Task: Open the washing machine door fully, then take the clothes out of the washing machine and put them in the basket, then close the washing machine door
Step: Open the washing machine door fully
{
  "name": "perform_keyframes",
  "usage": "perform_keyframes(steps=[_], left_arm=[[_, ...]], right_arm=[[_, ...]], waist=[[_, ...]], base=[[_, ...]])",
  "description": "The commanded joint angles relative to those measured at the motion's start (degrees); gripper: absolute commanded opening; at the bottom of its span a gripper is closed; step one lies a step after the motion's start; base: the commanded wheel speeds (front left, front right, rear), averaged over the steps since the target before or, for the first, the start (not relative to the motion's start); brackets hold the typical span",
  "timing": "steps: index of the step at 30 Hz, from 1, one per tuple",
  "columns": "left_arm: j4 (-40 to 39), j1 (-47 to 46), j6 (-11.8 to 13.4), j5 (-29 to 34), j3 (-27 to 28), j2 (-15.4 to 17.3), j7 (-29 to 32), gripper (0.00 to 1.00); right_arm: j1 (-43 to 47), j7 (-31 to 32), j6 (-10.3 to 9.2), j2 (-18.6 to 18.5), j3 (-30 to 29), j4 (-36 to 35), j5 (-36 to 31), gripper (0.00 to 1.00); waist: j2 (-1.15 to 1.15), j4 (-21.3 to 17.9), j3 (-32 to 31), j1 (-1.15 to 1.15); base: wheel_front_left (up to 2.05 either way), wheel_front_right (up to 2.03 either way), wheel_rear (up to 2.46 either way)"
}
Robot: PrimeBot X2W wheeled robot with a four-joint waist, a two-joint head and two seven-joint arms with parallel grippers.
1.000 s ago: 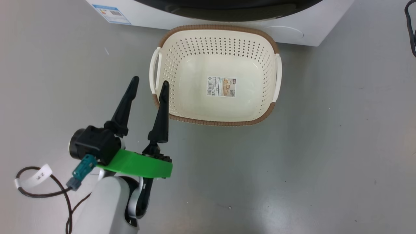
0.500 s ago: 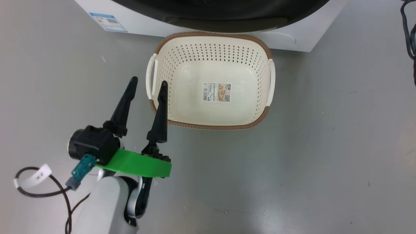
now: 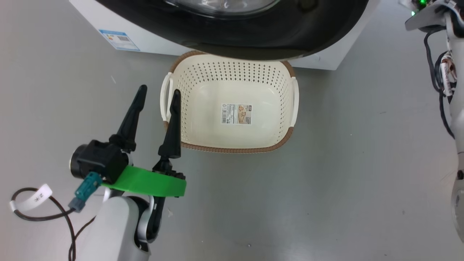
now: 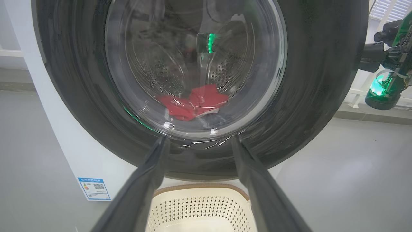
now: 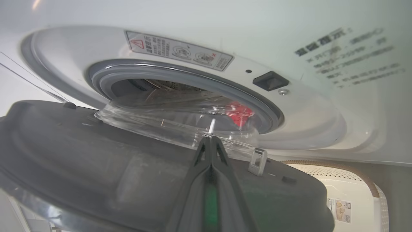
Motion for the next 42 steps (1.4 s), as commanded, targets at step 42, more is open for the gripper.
perform_keyframes(steps=[42], left_arm=[[-2.23, 6.21, 1.83, -0.91, 3.07, 1.32, -0.34, 1.00]], right_arm=[[20.33, 12.49, 0.45, 5.13, -7.36, -16.26, -2.56, 0.00]], waist=[[0.00, 4.98, -11.68, 0.00]], base=[[0.00, 0.00, 0.00]])
